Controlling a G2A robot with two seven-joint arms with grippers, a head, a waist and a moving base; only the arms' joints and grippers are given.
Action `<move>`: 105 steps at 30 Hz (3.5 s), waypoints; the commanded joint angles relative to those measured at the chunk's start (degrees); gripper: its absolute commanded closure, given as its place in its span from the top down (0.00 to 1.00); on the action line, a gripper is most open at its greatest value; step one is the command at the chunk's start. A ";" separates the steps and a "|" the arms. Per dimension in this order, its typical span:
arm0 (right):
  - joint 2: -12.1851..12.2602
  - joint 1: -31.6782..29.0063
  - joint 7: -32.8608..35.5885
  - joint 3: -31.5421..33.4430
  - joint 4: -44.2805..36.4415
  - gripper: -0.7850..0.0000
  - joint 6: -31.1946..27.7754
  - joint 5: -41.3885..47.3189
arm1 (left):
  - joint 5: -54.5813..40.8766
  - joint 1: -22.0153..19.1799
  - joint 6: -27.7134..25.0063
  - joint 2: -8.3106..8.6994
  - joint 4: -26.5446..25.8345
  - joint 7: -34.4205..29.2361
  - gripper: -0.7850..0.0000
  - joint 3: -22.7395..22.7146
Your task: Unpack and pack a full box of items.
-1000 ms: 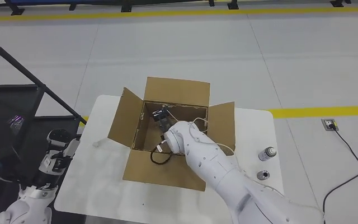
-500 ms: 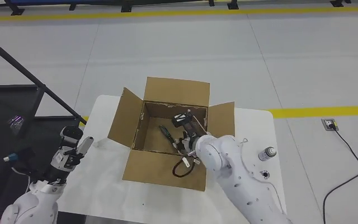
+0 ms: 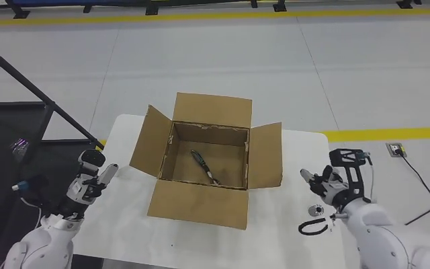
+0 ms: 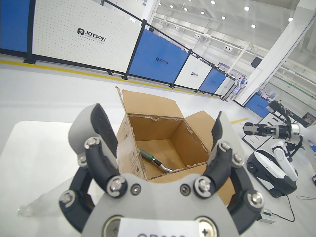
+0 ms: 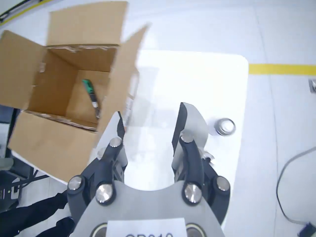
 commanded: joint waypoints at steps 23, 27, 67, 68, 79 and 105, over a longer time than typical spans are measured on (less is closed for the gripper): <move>3.20 11.18 10.09 1.15 36.50 1.00 -3.50 -3.49 | -1.88 -2.33 -0.48 0.58 3.46 0.55 1.00 1.02; 3.49 11.93 9.70 0.69 38.27 0.98 -2.98 -3.50 | -2.06 -2.36 -0.47 0.68 3.48 0.66 1.00 0.86; 5.96 12.42 4.51 -1.45 41.29 0.15 1.00 -1.40 | -1.77 -2.79 0.58 1.39 3.86 1.46 1.00 1.54; 6.03 12.12 4.45 -1.31 40.47 0.13 1.11 -1.20 | -1.78 -2.80 0.58 1.41 3.87 1.46 1.00 1.55; 6.56 9.48 5.98 -2.67 33.34 0.38 2.32 -1.88 | -2.18 -2.88 0.27 1.55 4.05 1.62 1.00 2.06; 7.06 5.16 9.75 -7.36 28.08 0.48 9.75 -0.74 | -2.93 -2.56 -0.81 1.91 4.97 2.32 1.00 1.88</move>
